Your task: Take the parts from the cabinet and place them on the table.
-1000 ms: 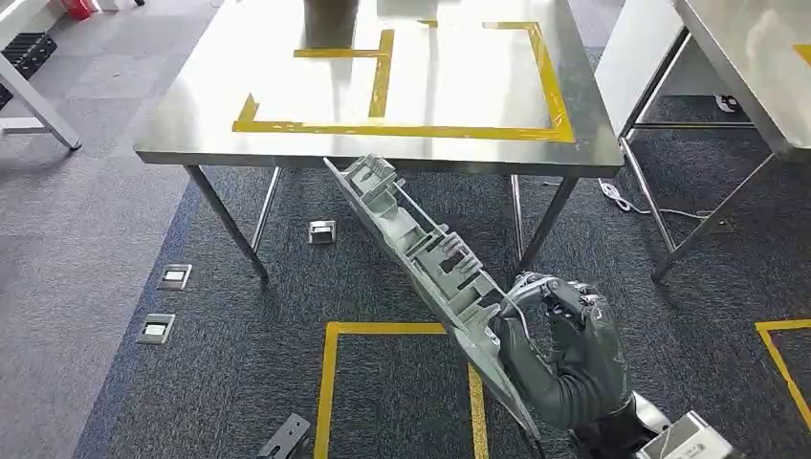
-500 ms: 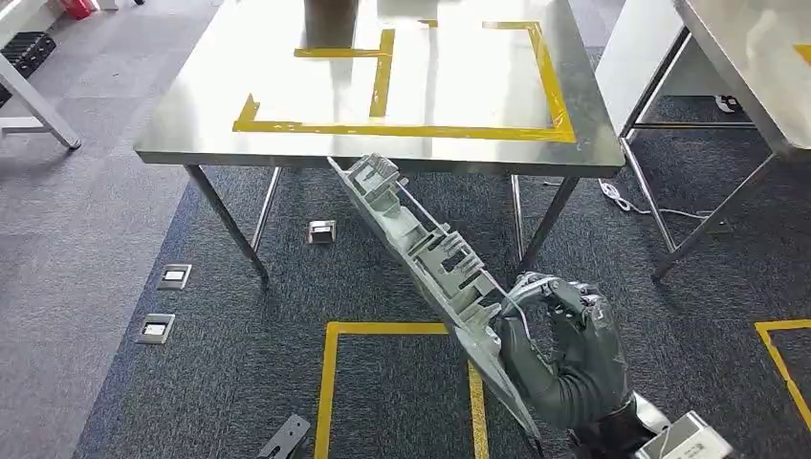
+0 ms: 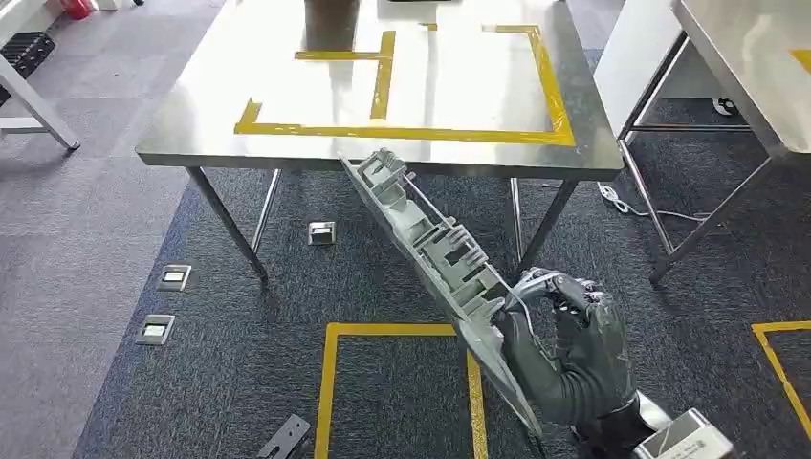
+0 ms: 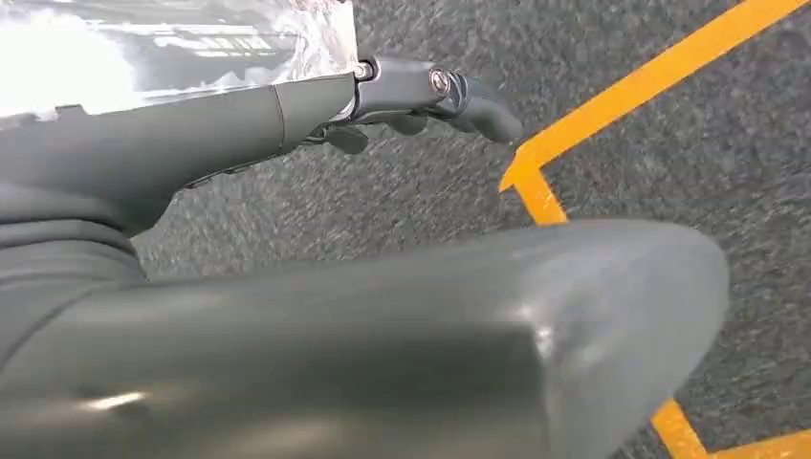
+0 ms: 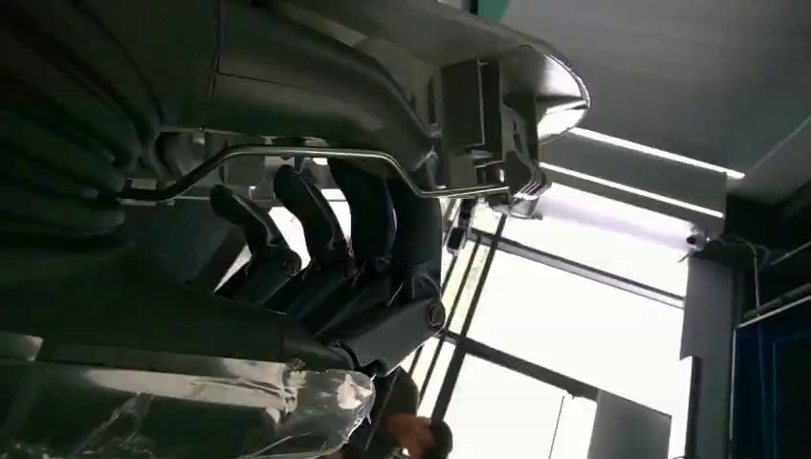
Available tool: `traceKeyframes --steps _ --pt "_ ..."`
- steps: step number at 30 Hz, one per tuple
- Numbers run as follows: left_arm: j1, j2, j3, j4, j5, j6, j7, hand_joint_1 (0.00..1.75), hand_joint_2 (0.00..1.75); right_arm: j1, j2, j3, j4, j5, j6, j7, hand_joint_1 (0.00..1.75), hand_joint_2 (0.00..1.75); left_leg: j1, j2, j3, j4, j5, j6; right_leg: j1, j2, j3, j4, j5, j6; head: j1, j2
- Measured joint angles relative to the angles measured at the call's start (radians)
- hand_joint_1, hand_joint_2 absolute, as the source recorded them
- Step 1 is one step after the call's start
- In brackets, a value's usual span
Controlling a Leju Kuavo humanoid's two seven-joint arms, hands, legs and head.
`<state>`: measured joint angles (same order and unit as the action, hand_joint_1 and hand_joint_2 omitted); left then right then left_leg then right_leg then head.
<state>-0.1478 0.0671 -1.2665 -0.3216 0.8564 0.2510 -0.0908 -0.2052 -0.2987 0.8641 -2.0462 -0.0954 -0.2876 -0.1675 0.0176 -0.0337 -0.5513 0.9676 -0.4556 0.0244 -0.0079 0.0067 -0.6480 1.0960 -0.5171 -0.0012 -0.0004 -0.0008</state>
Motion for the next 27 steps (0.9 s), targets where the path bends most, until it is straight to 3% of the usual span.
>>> traceKeyframes --steps 2,3,4,5,7,8,9,10,13,14,15,17,18,19,20,22,23,24,25,27 --pt "-0.001 0.000 0.000 0.000 -0.002 -0.001 0.000 0.00 1.75 -0.001 0.000 -0.005 0.000 0.010 -0.012 0.009 1.75 1.75 0.003 0.001 0.002 0.001 -0.005 -0.001 -0.012 -0.001 -0.082 0.154 -0.062 0.012 0.003 0.000" --pt "-0.001 0.000 0.000 0.000 -0.004 -0.002 0.001 0.00 1.75 -0.003 0.000 -0.006 0.000 0.011 -0.016 0.013 1.75 1.75 0.005 0.001 0.003 0.003 -0.007 -0.005 -0.017 -0.001 -0.106 0.193 -0.066 0.018 0.003 0.000" --pt "0.000 0.000 0.000 0.000 -0.006 -0.003 0.002 0.00 1.75 -0.008 0.000 -0.007 0.000 0.013 -0.018 0.020 1.75 1.75 0.010 0.000 0.005 0.006 -0.012 -0.012 -0.023 -0.002 -0.106 0.185 -0.045 0.025 0.004 0.000" --pt "0.000 0.000 0.000 0.000 -0.007 -0.006 0.002 0.00 1.75 -0.014 -0.001 -0.010 0.000 0.016 -0.020 0.027 1.75 1.75 0.017 -0.002 0.007 0.013 -0.019 -0.021 -0.028 -0.002 -0.085 0.137 -0.006 0.032 0.003 0.000" --pt "0.000 -0.001 0.000 0.000 -0.008 -0.008 0.002 0.00 1.75 -0.031 -0.002 -0.013 -0.004 0.020 -0.026 0.045 1.75 1.75 0.033 -0.004 0.011 0.037 -0.041 -0.041 -0.040 -0.003 -0.008 -0.027 0.083 0.048 0.006 0.000" --pt "-0.001 0.002 0.000 0.001 -0.008 -0.009 0.002 0.00 1.75 -0.044 -0.003 -0.015 -0.005 0.021 -0.029 0.054 1.75 1.75 0.031 -0.005 0.005 0.046 -0.052 -0.055 -0.035 0.008 0.002 -0.038 0.050 0.056 0.012 0.000" --pt "-0.005 0.005 0.000 0.002 -0.009 -0.009 0.003 0.00 1.75 -0.052 -0.003 -0.016 -0.008 0.021 -0.030 0.058 1.75 1.75 0.030 -0.004 0.000 0.061 -0.058 -0.062 -0.034 0.014 0.001 -0.045 0.054 0.042 0.023 0.000" --pt "-0.005 0.003 0.000 0.001 -0.010 -0.011 0.005 0.00 1.75 -0.059 -0.004 -0.019 -0.014 0.021 -0.032 0.064 1.75 1.75 0.029 -0.006 0.002 0.057 -0.057 -0.067 -0.033 0.014 -0.002 -0.035 0.049 0.019 0.014 0.000" --pt "-0.007 0.000 -0.001 0.001 -0.011 -0.018 0.005 0.00 1.75 -0.087 -0.005 -0.021 -0.018 0.021 -0.033 0.079 1.75 1.75 0.034 -0.004 0.010 0.049 -0.065 -0.082 -0.032 0.011 0.003 -0.035 0.043 -0.006 0.004 0.000" --pt "-0.008 0.000 -0.001 0.001 -0.012 -0.018 0.004 0.00 1.75 -0.096 -0.005 -0.021 -0.019 0.021 -0.032 0.082 1.75 1.75 0.033 0.011 0.001 0.074 -0.079 -0.080 -0.030 0.007 0.011 -0.036 0.039 -0.014 -0.001 0.000" --pt "-0.011 0.000 -0.001 0.001 -0.013 -0.018 0.005 0.00 1.75 -0.106 -0.005 -0.021 -0.021 0.021 -0.031 0.086 1.75 1.75 0.029 0.020 -0.024 0.134 -0.105 -0.078 -0.029 0.005 0.016 -0.037 0.036 -0.020 -0.008 0.000" --pt "-0.014 0.000 -0.001 0.001 -0.018 -0.020 0.004 0.00 1.75 -0.123 -0.005 -0.020 -0.024 0.021 -0.031 0.095 1.75 1.75 0.023 0.021 -0.108 0.295 -0.162 -0.074 -0.022 0.000 0.022 -0.037 0.030 -0.029 -0.017 0.000" --pt "-0.013 0.000 -0.001 0.001 -0.019 -0.021 0.005 0.00 1.75 -0.134 -0.005 -0.020 -0.024 0.021 -0.031 0.100 1.75 1.75 0.021 0.021 -0.144 0.353 -0.172 -0.070 -0.018 0.000 0.025 -0.037 0.027 -0.031 -0.020 0.000" --pt "-0.012 0.000 -0.001 0.001 -0.022 -0.024 0.005 0.00 1.75 -0.143 -0.005 -0.020 -0.024 0.021 -0.032 0.105 1.75 1.75 0.018 0.021 -0.162 0.367 -0.159 -0.065 -0.014 0.000 0.030 -0.037 0.024 -0.033 -0.023 0.000" --pt "-0.013 0.000 -0.001 0.001 -0.023 -0.026 0.005 0.00 1.75 -0.155 -0.005 -0.019 -0.025 0.021 -0.034 0.112 1.75 1.75 0.014 0.021 -0.157 0.334 -0.119 -0.056 -0.009 0.001 0.036 -0.037 0.019 -0.035 -0.025 0.000" --pt "-0.015 0.000 -0.001 0.001 -0.027 -0.027 0.005 0.00 1.75 -0.177 -0.005 -0.019 -0.027 0.019 -0.036 0.124 1.75 1.75 0.002 0.021 -0.103 0.184 -0.011 -0.032 -0.002 0.001 0.054 -0.038 0.009 -0.035 -0.031 0.000" --pt "-0.015 0.001 -0.001 0.001 -0.029 -0.027 0.005 0.00 1.75 -0.189 -0.006 -0.019 -0.029 0.018 -0.037 0.128 1.75 1.75 -0.007 0.022 -0.082 0.131 0.009 -0.017 -0.003 0.001 0.061 -0.040 0.004 -0.033 -0.031 0.000" --pt "-0.014 0.003 -0.001 0.002 -0.029 -0.028 0.005 0.00 1.75 -0.203 -0.006 -0.017 -0.029 0.016 -0.038 0.130 1.75 1.75 -0.013 0.027 -0.078 0.128 0.009 -0.011 0.004 0.001 0.060 -0.041 0.004 -0.028 -0.022 0.000" --pt "-0.017 0.002 -0.001 0.002 -0.029 -0.031 0.005 0.00 1.75 -0.211 -0.006 -0.015 -0.030 0.015 -0.039 0.133 1.75 1.75 -0.016 0.027 -0.069 0.115 0.007 -0.010 -0.005 0.001 0.057 -0.044 0.007 -0.021 -0.026 0.000" --pt "-0.018 0.003 0.000 0.002 -0.032 -0.031 0.006 0.00 1.75 -0.223 -0.007 -0.014 -0.034 0.015 -0.042 0.135 1.75 1.75 -0.021 0.027 -0.071 0.105 0.004 -0.006 -0.006 -0.004 0.056 -0.051 0.010 -0.011 -0.035 0.000"
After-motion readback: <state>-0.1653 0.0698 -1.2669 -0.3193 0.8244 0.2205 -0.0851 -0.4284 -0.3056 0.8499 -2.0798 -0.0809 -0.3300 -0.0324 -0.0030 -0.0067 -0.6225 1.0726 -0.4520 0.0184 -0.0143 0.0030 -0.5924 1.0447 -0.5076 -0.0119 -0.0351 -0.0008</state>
